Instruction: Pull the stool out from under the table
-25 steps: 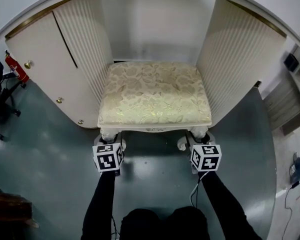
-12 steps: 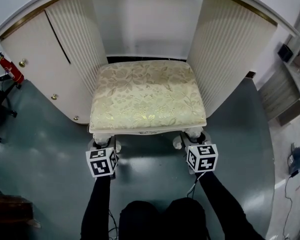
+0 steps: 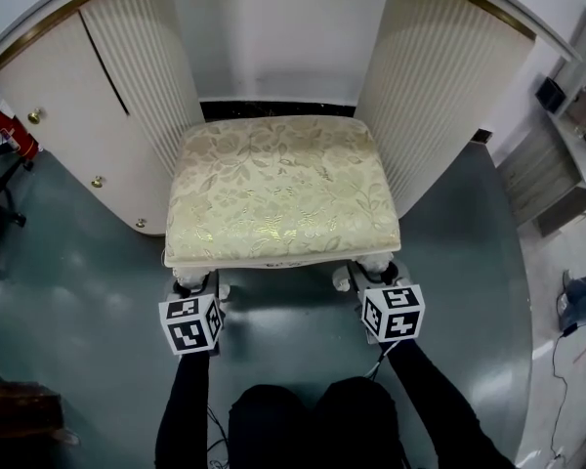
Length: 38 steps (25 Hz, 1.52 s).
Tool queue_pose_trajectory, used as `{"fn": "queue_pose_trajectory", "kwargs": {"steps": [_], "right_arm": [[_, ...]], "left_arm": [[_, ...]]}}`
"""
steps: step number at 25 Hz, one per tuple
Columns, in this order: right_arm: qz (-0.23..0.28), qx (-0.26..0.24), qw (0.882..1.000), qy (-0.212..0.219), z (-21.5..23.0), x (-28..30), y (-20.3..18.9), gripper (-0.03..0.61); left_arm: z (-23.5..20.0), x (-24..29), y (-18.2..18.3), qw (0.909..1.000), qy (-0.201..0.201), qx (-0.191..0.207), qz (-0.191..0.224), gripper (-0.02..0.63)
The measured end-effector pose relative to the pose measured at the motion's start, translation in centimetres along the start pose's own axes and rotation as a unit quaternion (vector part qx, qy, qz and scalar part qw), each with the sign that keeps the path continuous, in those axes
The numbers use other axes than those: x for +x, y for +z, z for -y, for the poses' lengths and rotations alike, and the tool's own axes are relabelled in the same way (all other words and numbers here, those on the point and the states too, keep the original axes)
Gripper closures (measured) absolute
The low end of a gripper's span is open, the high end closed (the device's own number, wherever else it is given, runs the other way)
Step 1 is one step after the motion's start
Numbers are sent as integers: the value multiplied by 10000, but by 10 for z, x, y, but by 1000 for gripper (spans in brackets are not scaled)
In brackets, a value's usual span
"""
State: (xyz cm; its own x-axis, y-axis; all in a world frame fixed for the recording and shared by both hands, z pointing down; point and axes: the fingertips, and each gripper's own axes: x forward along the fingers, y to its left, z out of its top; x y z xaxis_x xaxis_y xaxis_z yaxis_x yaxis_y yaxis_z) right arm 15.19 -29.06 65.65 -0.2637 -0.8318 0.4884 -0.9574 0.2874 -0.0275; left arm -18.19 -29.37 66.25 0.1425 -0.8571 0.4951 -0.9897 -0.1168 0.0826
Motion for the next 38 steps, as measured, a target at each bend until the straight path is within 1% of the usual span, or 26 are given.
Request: {"fn": "queue_pose_trajectory", "kwargs": {"steps": [22,38], "right_arm": [[-249,67,9997,-27,-1,-7,-2,360],[-320,56,9994,-120,-1,-7,-1,360]], "left_arm": [[2,-3,-1,9998,-107,31,-193,407],[0,-5,1,9999,45,-19,-124,407]]}}
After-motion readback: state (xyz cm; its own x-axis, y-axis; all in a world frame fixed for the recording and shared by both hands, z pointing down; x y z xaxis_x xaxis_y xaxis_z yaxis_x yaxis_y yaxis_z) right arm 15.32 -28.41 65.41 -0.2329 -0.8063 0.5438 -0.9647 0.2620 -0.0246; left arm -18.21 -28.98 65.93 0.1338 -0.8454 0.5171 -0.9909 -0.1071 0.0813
